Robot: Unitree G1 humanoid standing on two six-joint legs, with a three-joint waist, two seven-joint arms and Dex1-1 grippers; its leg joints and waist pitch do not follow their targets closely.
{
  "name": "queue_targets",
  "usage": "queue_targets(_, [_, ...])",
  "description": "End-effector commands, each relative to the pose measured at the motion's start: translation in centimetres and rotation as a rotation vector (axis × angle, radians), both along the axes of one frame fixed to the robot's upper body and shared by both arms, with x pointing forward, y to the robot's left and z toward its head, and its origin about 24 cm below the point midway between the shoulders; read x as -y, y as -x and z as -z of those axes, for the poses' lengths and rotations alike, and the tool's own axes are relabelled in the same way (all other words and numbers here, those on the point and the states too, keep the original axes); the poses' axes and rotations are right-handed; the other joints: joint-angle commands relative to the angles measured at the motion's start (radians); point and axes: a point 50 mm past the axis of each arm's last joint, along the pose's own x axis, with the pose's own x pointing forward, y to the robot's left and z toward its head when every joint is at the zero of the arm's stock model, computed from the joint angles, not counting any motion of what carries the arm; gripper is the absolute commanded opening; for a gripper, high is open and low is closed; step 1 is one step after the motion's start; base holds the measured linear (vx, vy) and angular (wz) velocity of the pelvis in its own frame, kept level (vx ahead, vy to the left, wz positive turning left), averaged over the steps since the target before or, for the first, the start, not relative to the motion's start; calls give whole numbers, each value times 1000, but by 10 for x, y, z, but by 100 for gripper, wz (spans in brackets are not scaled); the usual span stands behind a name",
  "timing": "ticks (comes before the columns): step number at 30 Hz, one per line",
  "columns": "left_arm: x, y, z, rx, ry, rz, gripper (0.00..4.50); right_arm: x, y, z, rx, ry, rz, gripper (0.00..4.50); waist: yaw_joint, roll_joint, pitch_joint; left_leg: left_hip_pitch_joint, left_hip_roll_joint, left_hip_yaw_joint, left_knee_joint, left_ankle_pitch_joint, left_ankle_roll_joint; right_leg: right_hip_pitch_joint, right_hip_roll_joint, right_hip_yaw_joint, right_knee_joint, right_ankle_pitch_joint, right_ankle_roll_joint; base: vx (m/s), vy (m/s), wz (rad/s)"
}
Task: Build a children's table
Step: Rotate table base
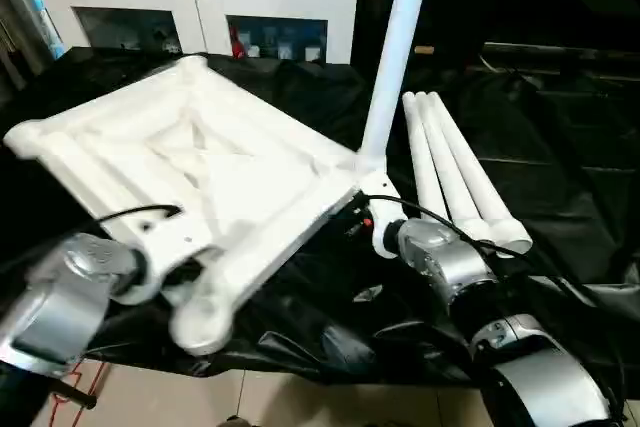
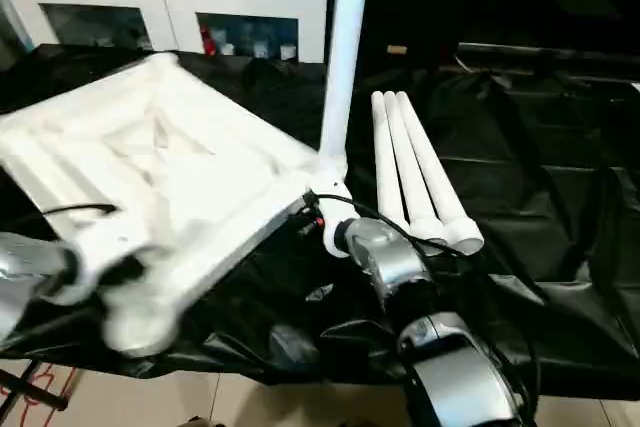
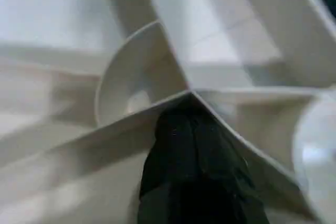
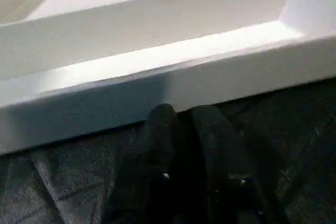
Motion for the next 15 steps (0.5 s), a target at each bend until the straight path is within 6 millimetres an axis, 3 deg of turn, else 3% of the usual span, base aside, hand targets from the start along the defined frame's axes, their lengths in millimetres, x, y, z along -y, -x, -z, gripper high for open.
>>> queue_targets(1, [23, -2, -6, 1, 86, 119, 0, -7, -4, -8, 29, -17, -38, 45, -4, 18, -62, 15, 18, -7, -74, -360, -32, 40, -47, 51, -77, -319, -202, 0, 0, 0])
queue_targets(2, [30, -5, -5, -2, 102, 151, 0, -8, -3, -7, 30, -16, -46, 28, -6, 17, -62, 12, 16, -7, -73, -359, -29, 40, -47, 50, -78, -328, -199, 0, 0, 0])
queue_targets(3, [30, -5, -5, -2, 102, 151, 0, -8, -3, -7, 30, -16, -46, 22, -4, 24, -63, 15, 17, -8, -72, -360, -31, 40, -48, 50, -78, -328, -199, 0, 0, 0])
queue_targets(4, [34, -7, -5, 1, 110, 161, 0, -9, -3, -6, 31, -15, -51, 22, -9, 18, -63, 10, 17, -8, -73, -353, -29, 44, -47, 50, -76, -316, -200, 0, 0, 0])
queue_targets(5, [36, -8, -4, 3, 112, 163, 0, -9, -2, -5, 31, -15, -54, 5, -10, 22, -64, 9, 16, -8, -72, -345, -28, 45, -47, 50, -76, -312, -198, 0, 0, 0])
queue_targets(15, [84, -26, -1, 79, 242, 206, 0, -11, 2, -2, 29, -32, -72, 5, -30, 23, -70, 5, 14, -5, -65, -298, -4, 53, -41, 47, -71, -212, -235, 0, 0, 0])
